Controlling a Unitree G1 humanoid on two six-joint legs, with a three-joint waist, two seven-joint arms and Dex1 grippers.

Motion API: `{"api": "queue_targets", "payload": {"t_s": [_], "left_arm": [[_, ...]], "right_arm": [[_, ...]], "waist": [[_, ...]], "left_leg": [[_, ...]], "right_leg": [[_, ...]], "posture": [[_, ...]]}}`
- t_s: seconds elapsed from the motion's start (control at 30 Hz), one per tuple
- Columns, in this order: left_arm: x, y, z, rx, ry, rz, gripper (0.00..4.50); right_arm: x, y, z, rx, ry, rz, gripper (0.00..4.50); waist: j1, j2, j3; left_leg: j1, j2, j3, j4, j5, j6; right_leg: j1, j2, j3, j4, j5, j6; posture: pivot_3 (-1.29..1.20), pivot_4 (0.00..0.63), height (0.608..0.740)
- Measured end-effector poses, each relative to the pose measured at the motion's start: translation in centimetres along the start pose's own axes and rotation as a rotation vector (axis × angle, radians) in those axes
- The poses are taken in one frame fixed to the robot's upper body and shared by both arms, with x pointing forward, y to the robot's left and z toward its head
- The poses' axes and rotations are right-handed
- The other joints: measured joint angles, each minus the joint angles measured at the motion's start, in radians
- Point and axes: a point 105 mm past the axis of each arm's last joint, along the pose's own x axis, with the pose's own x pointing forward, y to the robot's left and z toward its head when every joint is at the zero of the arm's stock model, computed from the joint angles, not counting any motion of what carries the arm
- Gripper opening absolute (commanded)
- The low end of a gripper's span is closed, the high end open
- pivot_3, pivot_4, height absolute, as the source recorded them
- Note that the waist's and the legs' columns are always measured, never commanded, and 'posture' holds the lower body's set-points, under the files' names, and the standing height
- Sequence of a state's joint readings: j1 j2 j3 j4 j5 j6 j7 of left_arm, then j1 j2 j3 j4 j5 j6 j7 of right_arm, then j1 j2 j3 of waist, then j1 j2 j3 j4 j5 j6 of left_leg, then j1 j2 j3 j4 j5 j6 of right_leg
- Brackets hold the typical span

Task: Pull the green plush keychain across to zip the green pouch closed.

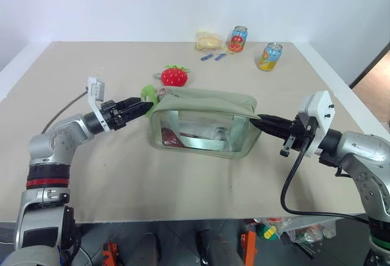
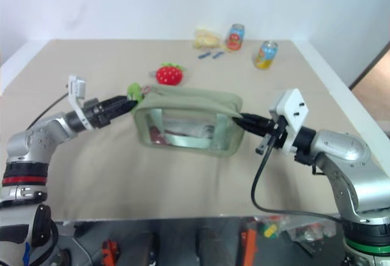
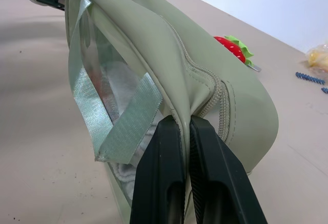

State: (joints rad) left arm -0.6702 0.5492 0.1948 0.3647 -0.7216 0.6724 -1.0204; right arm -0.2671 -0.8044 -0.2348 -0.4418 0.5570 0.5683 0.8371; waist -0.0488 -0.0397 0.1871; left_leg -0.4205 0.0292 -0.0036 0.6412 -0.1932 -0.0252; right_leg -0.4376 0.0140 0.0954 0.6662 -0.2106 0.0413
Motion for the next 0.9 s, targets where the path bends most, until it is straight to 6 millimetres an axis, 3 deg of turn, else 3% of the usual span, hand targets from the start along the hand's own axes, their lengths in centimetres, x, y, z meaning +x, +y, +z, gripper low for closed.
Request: {"api": "queue_targets", "payload": {"t_s": [0.43,0.73,0.9], "left_arm": [[0.2,-0.4,1.1,0.02,-0.041,-0.027,0.03],[0.3,-0.8,1.6,0.043,-0.056,-0.038,0.03],[1.8,-4.0,4.6,0.135,-0.084,-0.153,0.03]], "right_arm": [[0.1,0.1,-0.1,-0.002,0.004,0.005,0.0],[0.1,0.0,-0.1,-0.008,0.009,0.004,0.0],[0.0,-0.1,-0.1,-0.011,0.015,0.004,0.0]], "waist": [[0.0,0.0,0.0],[0.0,0.0,0.0],[0.001,0.0,0.0]], "left_leg": [[0.0,0.0,0.0,0.0,0.0,0.0],[0.0,0.0,0.0,0.0,0.0,0.0],[-0.001,0.0,0.0,0.001,0.0,0.0]], "right_leg": [[0.0,0.0,0.0,0.0,0.0,0.0],[0.0,0.0,0.0,0.0,0.0,0.0],[0.0,0.0,0.0,0.0,0.0,0.0]], "posture": [[0.0,0.15,0.74],[0.0,0.15,0.74],[0.0,0.15,0.74]]}}
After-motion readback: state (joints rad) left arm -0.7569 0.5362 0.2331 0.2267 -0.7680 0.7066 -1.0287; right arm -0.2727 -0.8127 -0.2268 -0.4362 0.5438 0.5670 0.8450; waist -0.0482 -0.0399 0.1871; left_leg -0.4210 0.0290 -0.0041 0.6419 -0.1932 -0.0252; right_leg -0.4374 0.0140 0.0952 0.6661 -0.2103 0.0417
